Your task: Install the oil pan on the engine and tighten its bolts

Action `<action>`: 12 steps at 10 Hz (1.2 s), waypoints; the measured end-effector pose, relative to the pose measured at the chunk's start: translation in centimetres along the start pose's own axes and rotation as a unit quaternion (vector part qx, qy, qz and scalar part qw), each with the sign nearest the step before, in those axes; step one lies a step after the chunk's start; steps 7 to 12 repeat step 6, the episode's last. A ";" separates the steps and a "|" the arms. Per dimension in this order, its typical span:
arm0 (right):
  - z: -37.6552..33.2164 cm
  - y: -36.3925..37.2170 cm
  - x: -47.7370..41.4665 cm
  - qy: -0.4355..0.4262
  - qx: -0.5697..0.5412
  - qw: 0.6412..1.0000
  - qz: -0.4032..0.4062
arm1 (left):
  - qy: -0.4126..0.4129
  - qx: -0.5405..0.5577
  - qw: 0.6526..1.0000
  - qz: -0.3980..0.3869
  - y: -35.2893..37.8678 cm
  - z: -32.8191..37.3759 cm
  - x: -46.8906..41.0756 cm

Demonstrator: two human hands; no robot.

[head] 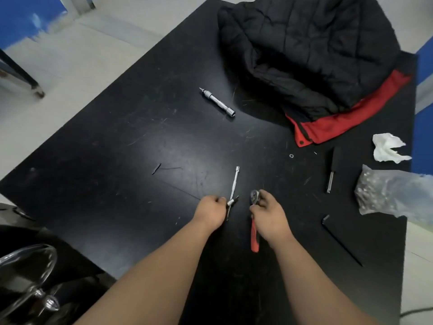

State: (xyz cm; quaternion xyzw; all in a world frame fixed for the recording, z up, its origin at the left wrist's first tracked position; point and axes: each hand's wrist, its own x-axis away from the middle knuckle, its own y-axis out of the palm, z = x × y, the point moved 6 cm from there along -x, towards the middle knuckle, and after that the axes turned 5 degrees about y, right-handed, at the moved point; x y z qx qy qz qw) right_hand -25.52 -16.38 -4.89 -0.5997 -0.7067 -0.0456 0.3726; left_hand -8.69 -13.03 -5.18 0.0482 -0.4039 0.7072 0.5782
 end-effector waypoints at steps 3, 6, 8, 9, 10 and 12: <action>3.7 -4.9 3.1 -0.107 0.141 0.965 0.192 | 0.073 -0.093 0.993 -0.022 1.3 0.7 1.1; 6.2 -4.2 3.0 -0.147 0.260 0.937 0.180 | -0.080 0.077 0.993 -0.040 2.6 -0.3 2.8; 6.2 -4.2 3.0 -0.147 0.260 0.937 0.180 | -0.080 0.077 0.993 -0.040 2.6 -0.3 2.8; 6.2 -4.2 3.0 -0.147 0.260 0.937 0.180 | -0.080 0.077 0.993 -0.040 2.6 -0.3 2.8; 6.2 -4.2 3.0 -0.147 0.260 0.937 0.180 | -0.080 0.077 0.993 -0.040 2.6 -0.3 2.8; 6.2 -4.2 3.0 -0.147 0.260 0.937 0.180 | -0.080 0.077 0.993 -0.040 2.6 -0.3 2.8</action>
